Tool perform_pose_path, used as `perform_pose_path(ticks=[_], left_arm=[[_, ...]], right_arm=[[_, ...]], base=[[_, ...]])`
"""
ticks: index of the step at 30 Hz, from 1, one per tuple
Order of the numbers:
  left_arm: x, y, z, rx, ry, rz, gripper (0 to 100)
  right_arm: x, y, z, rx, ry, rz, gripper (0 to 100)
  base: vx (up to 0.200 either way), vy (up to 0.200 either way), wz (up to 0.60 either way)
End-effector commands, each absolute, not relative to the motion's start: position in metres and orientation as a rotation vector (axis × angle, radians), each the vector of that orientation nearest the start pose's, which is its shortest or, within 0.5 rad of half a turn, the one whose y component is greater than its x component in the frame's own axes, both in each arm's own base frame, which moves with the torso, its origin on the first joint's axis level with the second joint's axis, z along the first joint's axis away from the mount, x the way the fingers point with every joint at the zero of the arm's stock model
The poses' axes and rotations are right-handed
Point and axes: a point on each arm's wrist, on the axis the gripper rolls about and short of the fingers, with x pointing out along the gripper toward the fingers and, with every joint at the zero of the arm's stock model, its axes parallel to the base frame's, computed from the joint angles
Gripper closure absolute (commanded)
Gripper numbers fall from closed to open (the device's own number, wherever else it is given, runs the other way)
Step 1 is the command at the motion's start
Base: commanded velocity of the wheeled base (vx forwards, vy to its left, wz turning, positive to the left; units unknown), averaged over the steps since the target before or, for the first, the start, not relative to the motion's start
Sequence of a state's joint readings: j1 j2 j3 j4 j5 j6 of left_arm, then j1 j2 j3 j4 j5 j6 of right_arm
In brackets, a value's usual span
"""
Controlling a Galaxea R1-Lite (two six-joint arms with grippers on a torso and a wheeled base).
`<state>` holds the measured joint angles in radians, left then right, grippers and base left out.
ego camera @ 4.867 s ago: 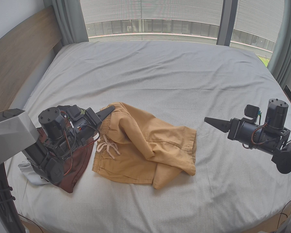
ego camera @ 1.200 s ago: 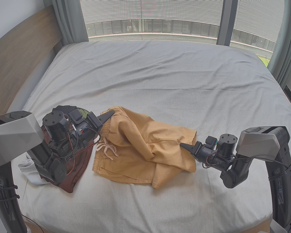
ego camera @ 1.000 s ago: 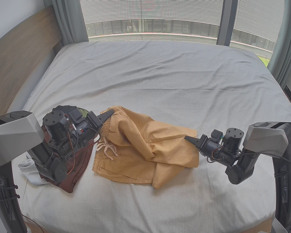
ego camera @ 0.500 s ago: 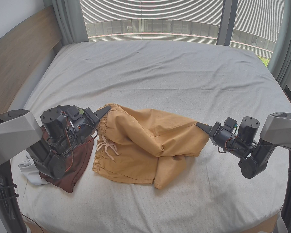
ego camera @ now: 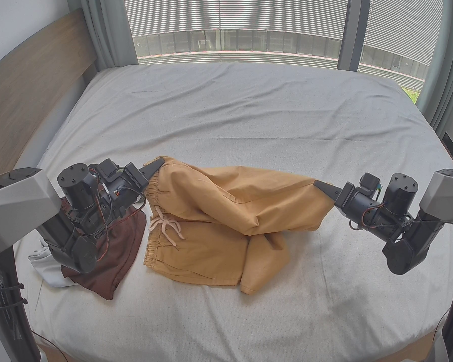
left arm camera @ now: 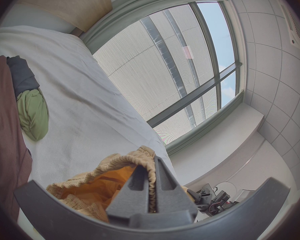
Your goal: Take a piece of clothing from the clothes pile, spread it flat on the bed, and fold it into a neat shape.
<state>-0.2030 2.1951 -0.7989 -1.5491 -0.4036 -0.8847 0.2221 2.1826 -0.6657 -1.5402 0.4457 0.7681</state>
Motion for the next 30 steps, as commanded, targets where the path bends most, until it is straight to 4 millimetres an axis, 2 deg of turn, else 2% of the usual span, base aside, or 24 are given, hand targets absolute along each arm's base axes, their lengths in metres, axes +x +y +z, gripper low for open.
perform_pose_path(ticks=[1,7,13,25,30], left_arm=[[0.369,-0.083,0.105,-0.837,0.109,-0.633,100],[0.365,-0.079,0.115,-0.834,0.082,-0.636,100],[0.366,-0.072,0.116,-0.833,0.071,-0.62,100],[0.368,-0.068,0.115,-0.833,0.07,-0.609,100],[0.368,-0.068,0.115,-0.833,0.07,-0.609,100]], right_arm=[[0.339,0.077,0.103,0.728,0.162,0.643,100],[0.34,0.067,0.109,0.726,0.133,0.626,100],[0.336,0.065,0.122,0.72,0.095,0.636,100],[0.31,0.061,0.171,0.701,0.029,0.69,100],[0.306,0.058,0.178,0.701,0.029,0.685,100]], base=[[0.0,0.0,0.0],[0.0,0.0,0.0],[0.0,0.0,0.0],[0.0,0.0,0.0],[0.0,0.0,0.0]])
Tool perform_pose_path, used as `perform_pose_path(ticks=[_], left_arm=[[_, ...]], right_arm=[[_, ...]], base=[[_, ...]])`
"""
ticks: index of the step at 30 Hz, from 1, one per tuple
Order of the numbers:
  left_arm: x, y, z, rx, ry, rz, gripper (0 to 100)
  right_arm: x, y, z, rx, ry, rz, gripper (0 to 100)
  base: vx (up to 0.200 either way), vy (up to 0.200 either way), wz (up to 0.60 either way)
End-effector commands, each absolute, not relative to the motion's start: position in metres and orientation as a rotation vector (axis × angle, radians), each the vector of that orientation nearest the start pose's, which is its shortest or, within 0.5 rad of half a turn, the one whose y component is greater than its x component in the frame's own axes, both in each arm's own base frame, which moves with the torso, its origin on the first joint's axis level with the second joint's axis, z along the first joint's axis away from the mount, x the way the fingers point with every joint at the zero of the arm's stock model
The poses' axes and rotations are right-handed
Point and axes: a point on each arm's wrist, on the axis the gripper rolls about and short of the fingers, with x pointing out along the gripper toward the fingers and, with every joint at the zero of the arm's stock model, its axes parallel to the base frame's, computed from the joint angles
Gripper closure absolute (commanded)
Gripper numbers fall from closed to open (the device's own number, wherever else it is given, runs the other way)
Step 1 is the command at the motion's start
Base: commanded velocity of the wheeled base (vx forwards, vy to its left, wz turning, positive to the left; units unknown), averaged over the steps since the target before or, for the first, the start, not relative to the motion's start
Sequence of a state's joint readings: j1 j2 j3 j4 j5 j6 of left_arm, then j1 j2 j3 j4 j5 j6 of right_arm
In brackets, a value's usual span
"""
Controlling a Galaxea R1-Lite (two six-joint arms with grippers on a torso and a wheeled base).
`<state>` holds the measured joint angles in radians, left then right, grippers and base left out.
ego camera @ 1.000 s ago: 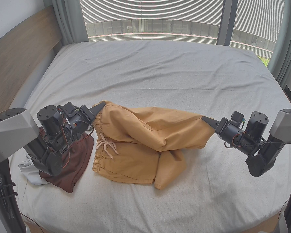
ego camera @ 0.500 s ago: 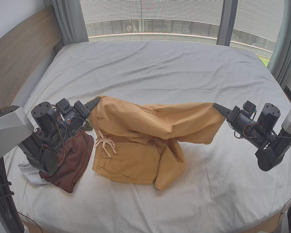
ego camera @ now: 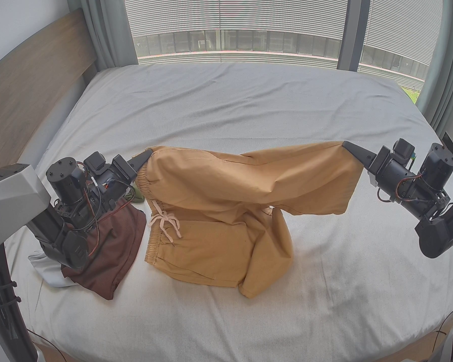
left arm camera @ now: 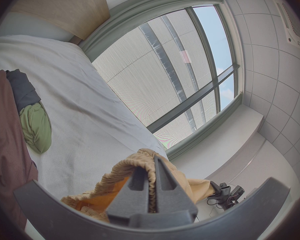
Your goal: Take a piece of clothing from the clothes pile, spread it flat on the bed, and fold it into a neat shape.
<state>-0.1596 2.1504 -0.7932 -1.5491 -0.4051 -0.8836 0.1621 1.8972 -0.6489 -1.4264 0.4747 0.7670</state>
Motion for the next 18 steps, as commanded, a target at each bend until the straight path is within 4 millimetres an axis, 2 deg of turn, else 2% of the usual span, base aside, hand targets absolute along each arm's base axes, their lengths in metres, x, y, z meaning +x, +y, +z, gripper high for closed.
perform_pose_path(ticks=[1,6,18], left_arm=[[0.368,-0.068,0.115,-0.833,0.07,-0.609,100],[0.37,-0.063,0.114,-0.833,0.064,-0.596,100],[0.371,-0.062,0.112,-0.832,0.067,-0.591,100]], right_arm=[[0.306,0.058,0.178,0.701,0.03,0.683,100],[0.31,0.052,0.175,0.702,0.03,0.661,100],[0.325,0.048,0.149,0.713,0.089,0.624,100]], base=[[0.0,0.0,0.0],[0.0,0.0,0.0],[0.0,0.0,0.0]])
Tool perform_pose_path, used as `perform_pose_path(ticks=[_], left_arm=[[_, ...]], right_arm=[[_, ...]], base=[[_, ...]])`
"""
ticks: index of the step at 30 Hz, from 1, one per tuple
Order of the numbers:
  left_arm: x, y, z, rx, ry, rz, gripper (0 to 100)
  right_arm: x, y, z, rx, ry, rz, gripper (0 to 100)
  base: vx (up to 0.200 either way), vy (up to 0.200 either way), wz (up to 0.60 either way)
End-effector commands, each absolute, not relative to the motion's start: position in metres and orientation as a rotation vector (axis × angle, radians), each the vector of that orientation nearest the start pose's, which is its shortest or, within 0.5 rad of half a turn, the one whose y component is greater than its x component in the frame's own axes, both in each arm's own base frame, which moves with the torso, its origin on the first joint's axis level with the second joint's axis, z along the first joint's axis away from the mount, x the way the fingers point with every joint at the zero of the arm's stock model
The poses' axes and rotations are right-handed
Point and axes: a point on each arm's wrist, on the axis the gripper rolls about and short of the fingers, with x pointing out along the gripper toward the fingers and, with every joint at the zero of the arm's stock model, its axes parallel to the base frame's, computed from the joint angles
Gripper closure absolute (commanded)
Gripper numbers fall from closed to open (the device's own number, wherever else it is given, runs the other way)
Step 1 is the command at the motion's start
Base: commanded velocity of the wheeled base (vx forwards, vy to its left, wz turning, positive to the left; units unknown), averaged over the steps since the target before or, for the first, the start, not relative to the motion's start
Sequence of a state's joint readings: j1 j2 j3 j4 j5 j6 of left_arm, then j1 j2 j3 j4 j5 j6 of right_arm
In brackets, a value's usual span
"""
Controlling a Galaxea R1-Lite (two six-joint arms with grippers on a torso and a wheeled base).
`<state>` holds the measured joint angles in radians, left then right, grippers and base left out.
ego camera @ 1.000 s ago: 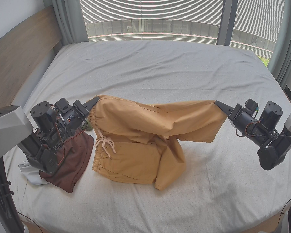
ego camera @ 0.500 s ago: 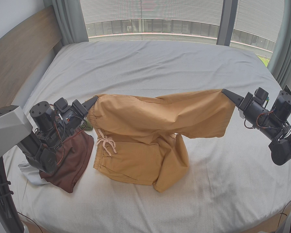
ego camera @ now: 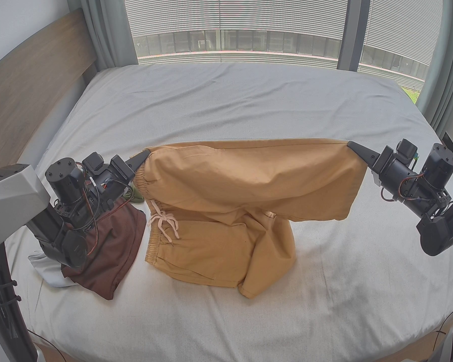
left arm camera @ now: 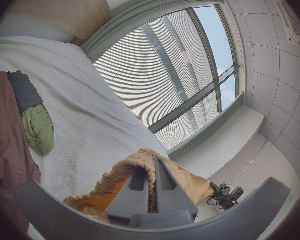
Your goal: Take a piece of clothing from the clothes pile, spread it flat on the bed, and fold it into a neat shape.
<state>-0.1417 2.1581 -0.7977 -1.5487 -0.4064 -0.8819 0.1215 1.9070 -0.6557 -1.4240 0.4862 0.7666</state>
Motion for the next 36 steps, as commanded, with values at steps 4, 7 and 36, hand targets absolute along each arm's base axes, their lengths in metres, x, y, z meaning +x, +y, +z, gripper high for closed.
perform_pose_path(ticks=[4,7,36], left_arm=[[0.371,-0.062,0.111,-0.809,0.065,-0.588,100],[0.371,-0.062,0.107,-0.79,0.069,-0.585,100],[0.39,-0.057,0.11,-0.773,0.007,-0.577,100]], right_arm=[[0.328,0.045,0.148,0.713,0.088,0.616,100],[0.329,0.044,0.145,0.713,0.086,0.612,100],[0.382,0.044,0.118,0.668,0.069,0.603,100]], base=[[0.0,0.0,0.0],[0.0,0.0,0.0],[0.0,0.0,0.0]])
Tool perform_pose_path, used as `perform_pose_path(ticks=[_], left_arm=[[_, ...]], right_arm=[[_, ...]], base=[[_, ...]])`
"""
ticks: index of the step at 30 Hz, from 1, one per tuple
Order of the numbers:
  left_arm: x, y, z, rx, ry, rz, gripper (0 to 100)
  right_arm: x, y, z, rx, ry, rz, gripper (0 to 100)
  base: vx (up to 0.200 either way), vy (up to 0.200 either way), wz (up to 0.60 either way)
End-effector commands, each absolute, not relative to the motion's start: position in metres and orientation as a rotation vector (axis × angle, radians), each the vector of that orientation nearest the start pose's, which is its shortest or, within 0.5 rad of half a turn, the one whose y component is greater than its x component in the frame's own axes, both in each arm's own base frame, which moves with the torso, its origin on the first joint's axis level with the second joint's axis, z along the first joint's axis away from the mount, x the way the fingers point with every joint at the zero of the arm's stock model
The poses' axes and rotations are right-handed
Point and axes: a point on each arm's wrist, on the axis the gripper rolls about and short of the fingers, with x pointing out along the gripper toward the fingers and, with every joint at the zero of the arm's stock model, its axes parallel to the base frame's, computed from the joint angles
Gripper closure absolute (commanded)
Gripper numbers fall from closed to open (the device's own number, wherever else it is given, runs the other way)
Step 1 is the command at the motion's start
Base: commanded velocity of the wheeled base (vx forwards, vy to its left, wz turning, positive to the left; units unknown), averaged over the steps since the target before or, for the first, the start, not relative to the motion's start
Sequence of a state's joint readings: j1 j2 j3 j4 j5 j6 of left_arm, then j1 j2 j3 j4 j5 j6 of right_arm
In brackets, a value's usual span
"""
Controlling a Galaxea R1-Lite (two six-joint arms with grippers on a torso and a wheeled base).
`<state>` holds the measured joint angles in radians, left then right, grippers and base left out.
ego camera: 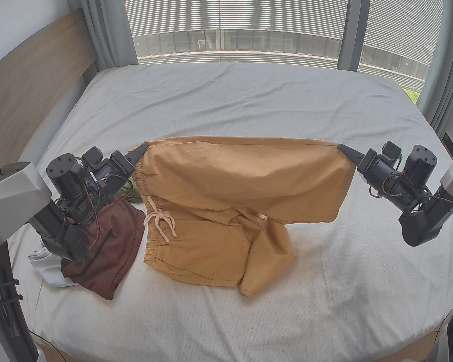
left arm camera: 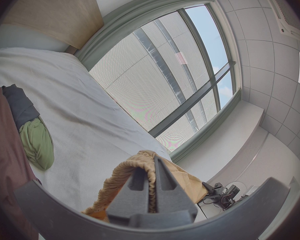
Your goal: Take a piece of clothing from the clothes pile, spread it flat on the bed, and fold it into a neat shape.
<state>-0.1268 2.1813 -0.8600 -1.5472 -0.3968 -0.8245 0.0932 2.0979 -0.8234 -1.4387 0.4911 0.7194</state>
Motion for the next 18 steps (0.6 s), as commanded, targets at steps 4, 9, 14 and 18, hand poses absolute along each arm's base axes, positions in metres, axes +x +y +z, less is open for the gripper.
perform_pose_path(ticks=[4,9,14,18], left_arm=[[0.394,-0.059,0.105,-0.772,0.012,-0.578,100],[0.399,-0.059,0.1,-0.773,0.017,-0.576,100],[0.404,-0.06,0.096,-0.774,0.015,-0.577,100],[0.417,-0.061,0.089,-0.774,-0.003,-0.573,100]], right_arm=[[0.392,0.046,0.112,0.667,0.067,0.605,100],[0.404,0.047,0.104,0.667,0.064,0.606,100],[0.412,0.047,0.101,0.666,0.059,0.608,100],[0.424,0.049,0.09,0.665,0.056,0.609,100]], base=[[0.0,0.0,0.0],[0.0,0.0,0.0],[0.0,0.0,0.0],[0.0,0.0,0.0]])
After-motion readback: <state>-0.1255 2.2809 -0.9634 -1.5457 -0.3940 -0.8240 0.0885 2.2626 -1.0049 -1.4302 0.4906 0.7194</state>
